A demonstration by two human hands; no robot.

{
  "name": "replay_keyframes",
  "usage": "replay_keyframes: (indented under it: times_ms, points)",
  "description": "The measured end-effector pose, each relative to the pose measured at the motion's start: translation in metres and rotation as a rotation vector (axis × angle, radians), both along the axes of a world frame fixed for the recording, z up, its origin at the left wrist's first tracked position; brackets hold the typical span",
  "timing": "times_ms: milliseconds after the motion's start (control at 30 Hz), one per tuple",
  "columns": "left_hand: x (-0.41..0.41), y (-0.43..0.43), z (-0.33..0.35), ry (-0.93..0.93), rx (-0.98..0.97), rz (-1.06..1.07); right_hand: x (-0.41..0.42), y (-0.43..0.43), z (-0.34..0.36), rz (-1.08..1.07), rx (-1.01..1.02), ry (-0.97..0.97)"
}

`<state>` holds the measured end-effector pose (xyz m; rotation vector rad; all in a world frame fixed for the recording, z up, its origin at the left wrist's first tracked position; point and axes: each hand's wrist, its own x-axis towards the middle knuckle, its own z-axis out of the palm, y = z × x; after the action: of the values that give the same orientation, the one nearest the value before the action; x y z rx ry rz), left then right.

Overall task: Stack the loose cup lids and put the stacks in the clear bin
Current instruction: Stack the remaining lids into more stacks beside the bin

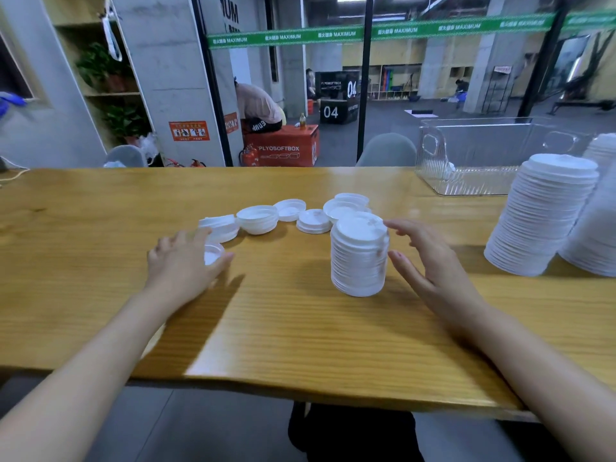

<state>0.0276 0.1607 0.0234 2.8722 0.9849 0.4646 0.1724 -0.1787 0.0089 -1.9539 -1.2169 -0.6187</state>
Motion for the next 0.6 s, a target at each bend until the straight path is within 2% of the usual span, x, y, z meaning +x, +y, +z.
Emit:
replay_keyframes:
  times_ms: [133,367,433,600]
  points:
    - [0.002,0.006,0.001,0.067,-0.016,0.064,0.001,0.000,0.000,0.004,0.001,-0.007]
    - [0.013,-0.015,0.009,-0.035,0.040,-0.054,0.001,-0.001,0.001,0.017,0.006,0.004]
    - [0.018,-0.023,0.012,-0.118,-0.035,-0.114,0.001,-0.001,0.001,0.021,0.009,0.010]
    - [0.033,-0.052,0.027,-0.488,-0.433,-0.370,-0.001,0.000,0.002,0.016,0.009,0.014]
